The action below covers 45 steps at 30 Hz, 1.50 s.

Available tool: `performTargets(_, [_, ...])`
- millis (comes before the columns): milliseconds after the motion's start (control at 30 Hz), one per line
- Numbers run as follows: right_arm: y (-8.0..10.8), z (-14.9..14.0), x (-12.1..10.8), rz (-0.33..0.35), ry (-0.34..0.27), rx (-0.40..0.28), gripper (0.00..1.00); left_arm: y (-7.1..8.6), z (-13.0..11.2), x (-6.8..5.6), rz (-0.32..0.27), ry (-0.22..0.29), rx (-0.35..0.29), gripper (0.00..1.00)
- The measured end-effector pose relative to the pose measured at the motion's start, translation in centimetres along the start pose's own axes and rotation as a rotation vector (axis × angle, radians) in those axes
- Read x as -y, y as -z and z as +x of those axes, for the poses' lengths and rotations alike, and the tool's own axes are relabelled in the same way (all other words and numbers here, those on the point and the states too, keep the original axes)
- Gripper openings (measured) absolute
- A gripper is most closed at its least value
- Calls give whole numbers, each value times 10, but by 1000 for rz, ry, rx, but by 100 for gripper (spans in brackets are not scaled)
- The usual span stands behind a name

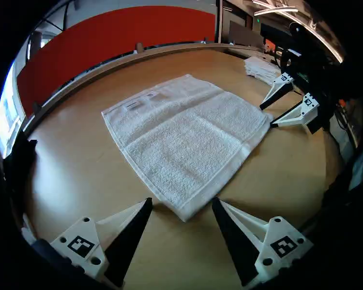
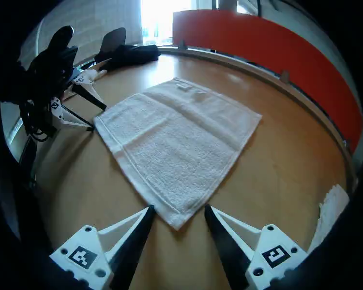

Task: Fold towel

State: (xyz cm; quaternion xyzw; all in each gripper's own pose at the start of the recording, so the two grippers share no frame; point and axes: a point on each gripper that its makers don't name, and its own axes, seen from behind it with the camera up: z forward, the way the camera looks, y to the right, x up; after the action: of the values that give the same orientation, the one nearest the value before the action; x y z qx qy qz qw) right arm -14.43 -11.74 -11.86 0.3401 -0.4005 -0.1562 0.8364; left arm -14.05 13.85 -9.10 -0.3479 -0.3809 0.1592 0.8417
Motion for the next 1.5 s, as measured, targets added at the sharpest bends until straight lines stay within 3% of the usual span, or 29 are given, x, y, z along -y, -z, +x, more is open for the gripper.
performTargets(167, [-1, 1, 4, 12, 10, 1, 61, 0, 1, -5, -9, -11, 12, 78])
performTargets(333, [-1, 2, 4, 12, 9, 3, 54, -1, 1, -8, -16, -17, 20, 69])
performTargets(567, [-2, 2, 2, 8, -5, 3, 22, 0, 1, -10, -17, -15, 32, 54])
performTargets(700, [-1, 2, 3, 6, -20, 2, 20, 0, 1, -9, -12, -12, 39, 50])
performTargets(767, [0, 2, 3, 6, -25, 2, 20, -1, 2, -7, -4, -8, 41, 29])
performTargets(833, [0, 2, 4, 8, -27, 2, 20, -2, 2, -6, 4, 4, 43, 23])
performTargets(1167, [-2, 3, 13, 51, -40, 6, 15, -3, 4, -4, 20, 38, 53, 13])
performTargets(1500, [9, 9, 11, 27, -37, -2, 15, 5, 11, -8, 21, 73, 46, 13])
